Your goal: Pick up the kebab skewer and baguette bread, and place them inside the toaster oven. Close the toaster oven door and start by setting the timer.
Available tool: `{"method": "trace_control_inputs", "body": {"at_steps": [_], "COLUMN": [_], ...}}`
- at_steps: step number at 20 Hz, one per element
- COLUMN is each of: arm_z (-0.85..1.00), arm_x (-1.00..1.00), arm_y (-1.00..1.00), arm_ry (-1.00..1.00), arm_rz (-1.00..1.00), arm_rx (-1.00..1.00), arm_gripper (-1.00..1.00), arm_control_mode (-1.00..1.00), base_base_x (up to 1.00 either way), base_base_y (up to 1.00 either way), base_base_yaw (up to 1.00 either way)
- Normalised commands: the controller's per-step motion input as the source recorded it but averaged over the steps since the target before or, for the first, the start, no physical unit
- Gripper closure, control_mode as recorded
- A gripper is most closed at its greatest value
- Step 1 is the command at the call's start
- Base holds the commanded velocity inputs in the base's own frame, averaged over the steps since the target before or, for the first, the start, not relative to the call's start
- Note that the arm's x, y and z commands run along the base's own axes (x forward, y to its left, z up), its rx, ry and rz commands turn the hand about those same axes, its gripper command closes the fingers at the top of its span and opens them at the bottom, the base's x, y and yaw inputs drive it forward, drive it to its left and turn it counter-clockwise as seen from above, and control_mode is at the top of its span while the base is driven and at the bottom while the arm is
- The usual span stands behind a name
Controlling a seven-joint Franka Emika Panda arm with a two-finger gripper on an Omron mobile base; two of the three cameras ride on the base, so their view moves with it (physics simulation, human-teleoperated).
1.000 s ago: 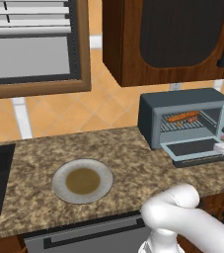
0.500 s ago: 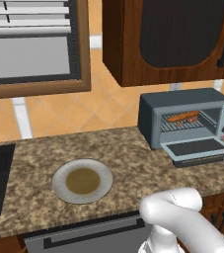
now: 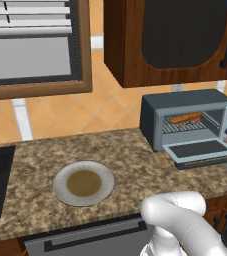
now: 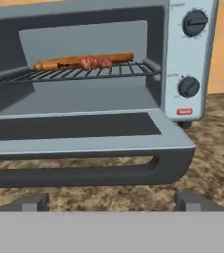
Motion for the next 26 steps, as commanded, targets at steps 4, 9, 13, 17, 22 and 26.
{"method": "trace_control_inputs", "body": {"at_steps": [4, 9, 13, 17, 22, 26], "arm_z": [-0.30, -0.27, -0.13, 0.00, -0.01, -0.03], "arm_x": [0.04, 0.04, 0.09, 0.23, 0.08, 0.05], "arm_y": [0.18, 0.09, 0.04, 0.00, 0.00, 0.00], "arm_ry": [0.00, 0.00, 0.00, 0.00, 0.00, 0.00], "arm_rz": [0.07, 0.07, 0.06, 0.00, 0.00, 0.00], "arm_rx": [-0.13, -0.11, -0.05, 0.00, 0.07, 0.07], "arm_gripper": [-1.00, -1.00, -1.00, -1.00, -1.00, -1.00], "arm_control_mode": [-1.00, -1.00, -1.00, -1.00, -1.00, -1.00], "base_base_x": [0.00, 0.00, 0.00, 0.00, 0.00, 0.00], "base_base_y": [0.00, 0.00, 0.00, 0.00, 0.00, 0.00], "base_base_yaw": [0.00, 0.00, 0.00, 0.00, 0.00, 0.00]}}
